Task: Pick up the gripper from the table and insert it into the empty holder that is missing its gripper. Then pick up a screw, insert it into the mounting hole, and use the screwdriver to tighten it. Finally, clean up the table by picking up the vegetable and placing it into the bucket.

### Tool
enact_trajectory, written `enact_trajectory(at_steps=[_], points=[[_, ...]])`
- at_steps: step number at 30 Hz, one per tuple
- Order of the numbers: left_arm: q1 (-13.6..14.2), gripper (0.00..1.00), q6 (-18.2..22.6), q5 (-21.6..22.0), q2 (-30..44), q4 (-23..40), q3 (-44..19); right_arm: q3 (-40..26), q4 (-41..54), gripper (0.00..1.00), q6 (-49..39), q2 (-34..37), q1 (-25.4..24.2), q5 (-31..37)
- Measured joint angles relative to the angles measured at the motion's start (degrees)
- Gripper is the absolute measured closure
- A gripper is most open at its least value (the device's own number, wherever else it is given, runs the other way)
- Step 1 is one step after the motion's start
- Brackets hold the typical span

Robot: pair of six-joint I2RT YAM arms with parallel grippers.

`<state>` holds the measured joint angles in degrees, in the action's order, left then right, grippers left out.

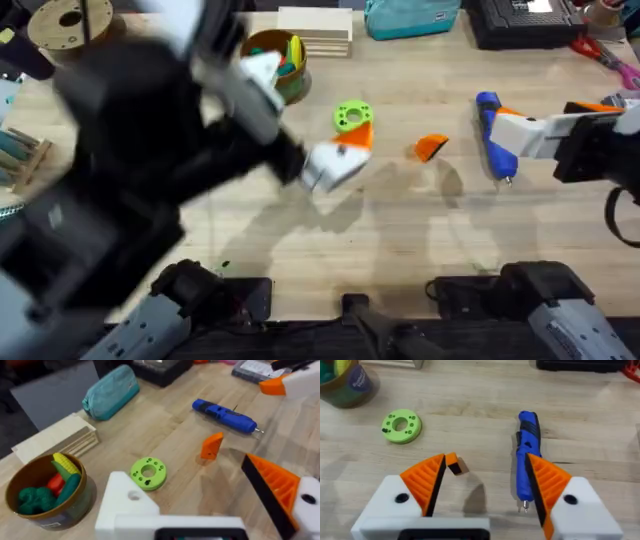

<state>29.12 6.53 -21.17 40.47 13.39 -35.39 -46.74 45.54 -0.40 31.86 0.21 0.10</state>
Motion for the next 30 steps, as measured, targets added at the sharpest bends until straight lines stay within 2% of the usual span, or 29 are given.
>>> enact_trajectory(at_steps=[2, 3, 10, 11, 17, 20, 25, 30], points=[[0.0, 0.013, 0.17, 0.0, -6.83, -3.4, 6.34, 0.02, 0.0, 0.056, 0.0, 0.02, 0.0, 0.0], [0.1, 0.013, 0.32, -0.04, -16.5, -8.36, 15.09, 0.02, 0.0, 0.057, 0.0, 0.0, 0.0, 0.0], [2.18, 0.014, 0.36, -0.02, -31.79, -15.23, 30.08, 0.02, 0.0, 0.056, 0.02, 0.0, 0.0, 0.0], [3.47, 0.014, 0.34, -0.02, -35.59, -15.94, 33.91, 0.0, 0.0, 0.057, 0.0, 0.0, 0.0, 0.0], [5.09, 0.014, 0.28, -0.02, -39.93, -10.32, 35.03, 0.0, 0.0, 0.057, 0.0, 0.02, 0.0, 0.0], [5.61, 0.014, -0.29, -0.02, -40.12, -10.17, 35.03, 0.01, -0.01, 0.058, 0.0, 0.02, 0.0, 0.0], [6.66, 0.013, -3.46, -0.02, -40.12, -10.19, 35.03, 0.0, -0.02, 0.058, 0.0, 0.02, 0.0, 0.0], [6.75, 0.014, -9.02, -0.02, -40.14, -10.32, 35.03, 0.0, -0.02, 0.057, 0.0, 0.02, 0.0, 0.0]])
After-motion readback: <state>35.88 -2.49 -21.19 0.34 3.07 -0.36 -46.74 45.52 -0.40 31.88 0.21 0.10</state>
